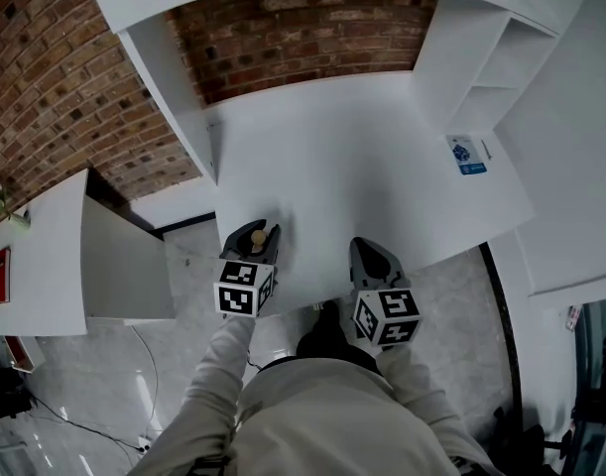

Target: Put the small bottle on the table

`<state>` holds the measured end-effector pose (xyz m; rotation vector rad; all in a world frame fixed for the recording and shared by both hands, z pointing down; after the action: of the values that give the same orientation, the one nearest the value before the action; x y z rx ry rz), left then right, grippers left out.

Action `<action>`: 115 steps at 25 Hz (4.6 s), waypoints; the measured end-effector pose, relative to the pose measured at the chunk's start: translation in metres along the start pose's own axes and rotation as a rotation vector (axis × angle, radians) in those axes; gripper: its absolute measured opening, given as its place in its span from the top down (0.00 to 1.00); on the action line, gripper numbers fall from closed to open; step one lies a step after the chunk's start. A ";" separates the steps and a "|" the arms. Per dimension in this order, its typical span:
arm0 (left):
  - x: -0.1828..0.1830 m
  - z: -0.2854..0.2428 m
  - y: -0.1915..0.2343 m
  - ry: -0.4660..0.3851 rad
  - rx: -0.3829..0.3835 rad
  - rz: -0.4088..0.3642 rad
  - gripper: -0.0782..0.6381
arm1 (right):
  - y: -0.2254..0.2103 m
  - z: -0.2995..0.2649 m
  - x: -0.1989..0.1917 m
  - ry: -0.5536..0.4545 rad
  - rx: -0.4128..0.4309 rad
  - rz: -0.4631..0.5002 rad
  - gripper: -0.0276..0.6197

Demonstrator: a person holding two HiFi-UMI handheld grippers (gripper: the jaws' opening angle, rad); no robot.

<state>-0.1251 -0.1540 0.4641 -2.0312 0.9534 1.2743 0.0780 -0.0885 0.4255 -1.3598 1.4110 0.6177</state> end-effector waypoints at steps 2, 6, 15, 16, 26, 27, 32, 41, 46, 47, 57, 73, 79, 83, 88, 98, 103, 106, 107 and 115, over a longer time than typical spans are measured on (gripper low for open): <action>0.004 -0.015 0.005 0.004 0.006 0.005 0.73 | -0.008 -0.009 0.005 0.005 0.001 -0.001 0.91; 0.014 -0.044 0.016 0.004 0.009 0.023 0.73 | -0.024 -0.024 0.013 0.013 -0.002 -0.010 0.91; 0.036 -0.110 0.029 0.009 0.013 0.002 0.73 | -0.053 -0.046 0.022 0.035 -0.013 -0.022 0.91; 0.038 -0.118 0.030 0.010 0.014 0.002 0.73 | -0.056 -0.047 0.023 0.036 -0.015 -0.025 0.91; 0.051 -0.180 0.044 0.036 0.034 -0.045 0.73 | -0.082 -0.062 0.030 0.042 -0.033 -0.040 0.91; 0.051 -0.184 0.046 0.042 0.035 -0.051 0.73 | -0.083 -0.064 0.030 0.043 -0.034 -0.038 0.91; 0.055 -0.207 0.057 0.052 0.037 -0.048 0.73 | -0.087 -0.072 0.033 0.057 -0.028 -0.038 0.91; 0.059 -0.237 0.058 0.055 0.038 -0.057 0.73 | -0.093 -0.081 0.033 0.074 -0.027 -0.027 0.91; 0.062 -0.248 0.060 0.055 0.035 -0.044 0.73 | -0.094 -0.082 0.034 0.079 -0.031 -0.019 0.91; 0.063 -0.250 0.060 0.055 0.033 -0.047 0.73 | -0.095 -0.081 0.034 0.079 -0.033 -0.019 0.91; 0.063 -0.271 0.063 0.058 0.032 -0.078 0.73 | -0.100 -0.080 0.031 0.084 -0.054 -0.035 0.91; 0.058 -0.284 0.065 0.071 0.037 -0.063 0.72 | -0.107 -0.082 0.029 0.094 -0.067 -0.061 0.91; 0.067 -0.278 0.069 0.052 0.027 -0.067 0.66 | -0.107 -0.084 0.030 0.093 -0.067 -0.054 0.91; 0.067 -0.271 0.069 0.044 0.029 -0.075 0.63 | -0.105 -0.084 0.031 0.090 -0.061 -0.050 0.91; 0.070 -0.251 0.064 0.010 0.030 -0.059 0.63 | -0.101 -0.084 0.032 0.085 -0.050 -0.045 0.91; 0.071 -0.216 0.057 -0.012 0.045 -0.041 0.64 | -0.090 -0.078 0.029 0.073 -0.032 -0.033 0.91; 0.061 -0.193 0.053 0.000 0.041 -0.030 0.66 | -0.081 -0.075 0.029 0.063 -0.014 -0.026 0.91; 0.054 -0.176 0.049 0.009 0.046 -0.020 0.70 | -0.075 -0.073 0.028 0.057 -0.005 -0.025 0.91; 0.051 -0.171 0.047 0.012 0.045 -0.014 0.70 | -0.074 -0.072 0.028 0.056 -0.005 -0.024 0.91; 0.030 -0.129 0.040 0.004 0.058 0.036 0.77 | -0.061 -0.065 0.025 0.047 -0.005 -0.018 0.91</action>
<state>-0.0810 -0.2832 0.4844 -1.9810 1.0216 1.2475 0.1191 -0.1699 0.4416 -1.3973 1.4338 0.5814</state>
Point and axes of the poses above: the fingertips, and each gripper's own axes: z backward along the fingers, y to its left, x out of its top, the point moved 6 cm from there along z, backward along the fingers, and after that the axes turned 8 degrees about -z, right-handed, at the moved point
